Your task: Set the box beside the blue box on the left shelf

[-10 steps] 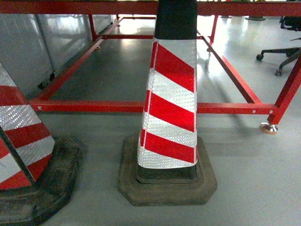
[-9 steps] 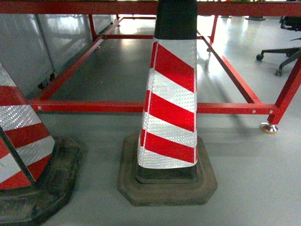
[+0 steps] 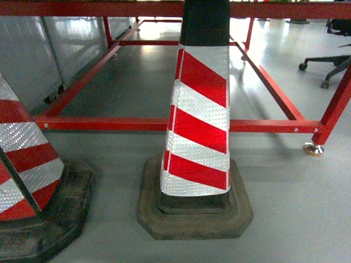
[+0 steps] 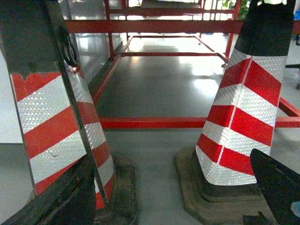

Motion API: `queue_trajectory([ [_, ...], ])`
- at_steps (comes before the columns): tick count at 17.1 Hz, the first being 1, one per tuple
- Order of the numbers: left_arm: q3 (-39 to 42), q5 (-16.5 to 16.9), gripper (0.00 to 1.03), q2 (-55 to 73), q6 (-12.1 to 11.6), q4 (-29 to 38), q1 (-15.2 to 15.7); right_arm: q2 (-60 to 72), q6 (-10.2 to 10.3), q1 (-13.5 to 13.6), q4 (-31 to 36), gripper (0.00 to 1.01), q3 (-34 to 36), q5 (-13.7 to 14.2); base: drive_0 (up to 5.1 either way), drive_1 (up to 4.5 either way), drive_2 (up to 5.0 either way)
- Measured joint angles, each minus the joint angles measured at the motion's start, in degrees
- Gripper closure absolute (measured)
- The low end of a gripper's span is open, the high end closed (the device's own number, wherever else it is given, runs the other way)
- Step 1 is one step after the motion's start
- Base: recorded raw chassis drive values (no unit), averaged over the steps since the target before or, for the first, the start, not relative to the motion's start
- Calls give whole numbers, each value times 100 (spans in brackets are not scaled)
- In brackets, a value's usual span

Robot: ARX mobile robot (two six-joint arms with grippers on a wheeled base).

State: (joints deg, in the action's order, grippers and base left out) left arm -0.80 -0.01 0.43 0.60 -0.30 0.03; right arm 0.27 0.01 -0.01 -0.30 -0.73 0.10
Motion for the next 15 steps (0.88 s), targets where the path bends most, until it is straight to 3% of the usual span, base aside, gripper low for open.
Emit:
queue_trajectory([
  [15,0,-9,5,0,-57,-2,0,0,-2,0,-4,3,0,-17,0,0,0],
])
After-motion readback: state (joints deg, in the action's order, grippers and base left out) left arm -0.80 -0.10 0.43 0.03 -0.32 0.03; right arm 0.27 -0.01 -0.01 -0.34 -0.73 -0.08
